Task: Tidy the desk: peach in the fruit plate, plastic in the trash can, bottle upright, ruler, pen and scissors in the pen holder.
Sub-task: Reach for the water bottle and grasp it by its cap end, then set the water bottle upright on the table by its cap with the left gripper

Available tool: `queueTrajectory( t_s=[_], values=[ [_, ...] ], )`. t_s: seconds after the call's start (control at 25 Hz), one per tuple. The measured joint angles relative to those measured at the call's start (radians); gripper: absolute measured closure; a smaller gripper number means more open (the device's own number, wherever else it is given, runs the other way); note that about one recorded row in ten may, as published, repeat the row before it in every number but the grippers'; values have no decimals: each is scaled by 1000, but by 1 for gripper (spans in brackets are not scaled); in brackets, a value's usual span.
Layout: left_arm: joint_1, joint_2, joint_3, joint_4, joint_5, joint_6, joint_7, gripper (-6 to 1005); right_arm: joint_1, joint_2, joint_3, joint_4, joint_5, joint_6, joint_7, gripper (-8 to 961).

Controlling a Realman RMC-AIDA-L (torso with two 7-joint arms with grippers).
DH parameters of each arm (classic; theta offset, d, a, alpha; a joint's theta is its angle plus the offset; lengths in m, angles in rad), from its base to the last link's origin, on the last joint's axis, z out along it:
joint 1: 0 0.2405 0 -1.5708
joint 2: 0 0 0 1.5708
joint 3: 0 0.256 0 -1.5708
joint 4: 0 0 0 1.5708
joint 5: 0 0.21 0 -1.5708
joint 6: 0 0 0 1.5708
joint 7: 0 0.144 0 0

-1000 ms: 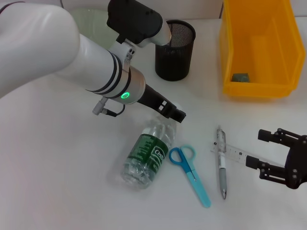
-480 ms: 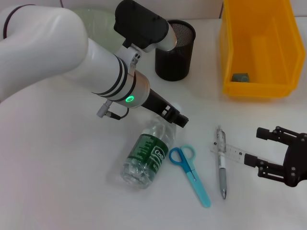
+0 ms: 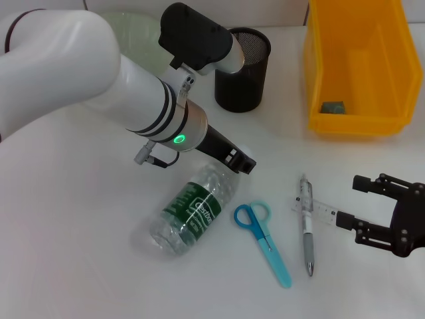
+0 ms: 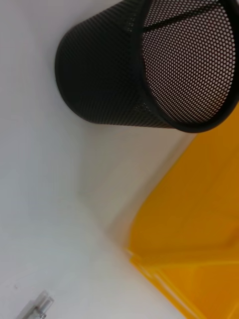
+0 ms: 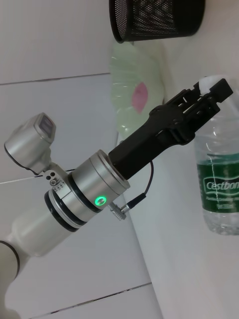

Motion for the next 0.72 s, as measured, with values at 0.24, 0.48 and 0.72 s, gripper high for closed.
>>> queueTrajectory(
  t_s=[0.24,0.48,0.72],
  values=[
    [9,0,5,40,1,30,38,474,0,0,-3,0,0,0,8,198],
    [28,1,15,96,11,72,75,535,0,-1,-2,-1,0,-4,13,198],
    [162,10,-32,349,71,164,113,539,-3,-2,2,-8,0,-10,21,198]
  ],
)
